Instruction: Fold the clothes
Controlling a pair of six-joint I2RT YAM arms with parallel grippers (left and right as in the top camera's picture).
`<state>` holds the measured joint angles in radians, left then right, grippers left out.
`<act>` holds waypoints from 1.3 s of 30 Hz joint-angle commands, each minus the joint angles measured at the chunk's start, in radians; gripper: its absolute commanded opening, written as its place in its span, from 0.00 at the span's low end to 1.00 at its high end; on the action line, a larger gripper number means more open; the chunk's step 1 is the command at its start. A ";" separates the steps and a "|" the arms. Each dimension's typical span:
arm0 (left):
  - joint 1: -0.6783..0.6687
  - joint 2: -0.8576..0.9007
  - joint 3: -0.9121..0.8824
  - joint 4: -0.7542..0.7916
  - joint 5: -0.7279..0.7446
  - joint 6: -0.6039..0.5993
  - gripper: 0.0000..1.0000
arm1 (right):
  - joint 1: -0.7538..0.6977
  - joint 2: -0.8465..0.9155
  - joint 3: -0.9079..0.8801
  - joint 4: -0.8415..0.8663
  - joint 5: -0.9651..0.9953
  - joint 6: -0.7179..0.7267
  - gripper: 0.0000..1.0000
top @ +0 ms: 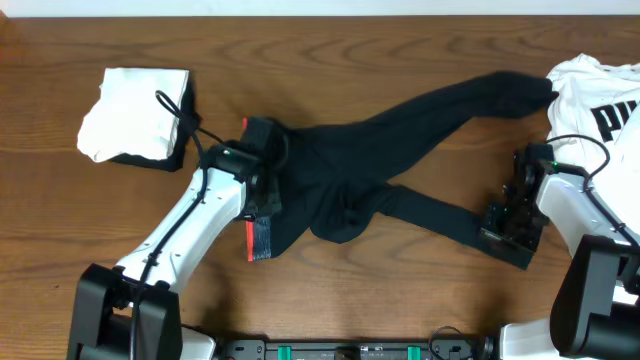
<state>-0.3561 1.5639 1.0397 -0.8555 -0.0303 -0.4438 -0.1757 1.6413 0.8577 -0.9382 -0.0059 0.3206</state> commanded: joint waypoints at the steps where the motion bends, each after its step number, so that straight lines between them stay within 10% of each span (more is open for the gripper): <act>1: 0.004 0.009 -0.021 0.022 -0.010 -0.002 0.26 | -0.016 -0.003 -0.022 0.021 0.078 0.043 0.01; 25: 0.004 0.011 -0.298 0.338 0.075 -0.051 0.26 | -0.039 -0.003 -0.102 0.196 0.164 0.062 0.01; 39: 0.027 0.011 -0.300 0.322 0.031 0.003 0.26 | -0.286 -0.003 -0.113 0.386 0.241 0.031 0.01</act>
<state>-0.3519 1.5654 0.7601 -0.5201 0.0383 -0.4683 -0.4255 1.6081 0.7692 -0.5781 0.1989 0.3626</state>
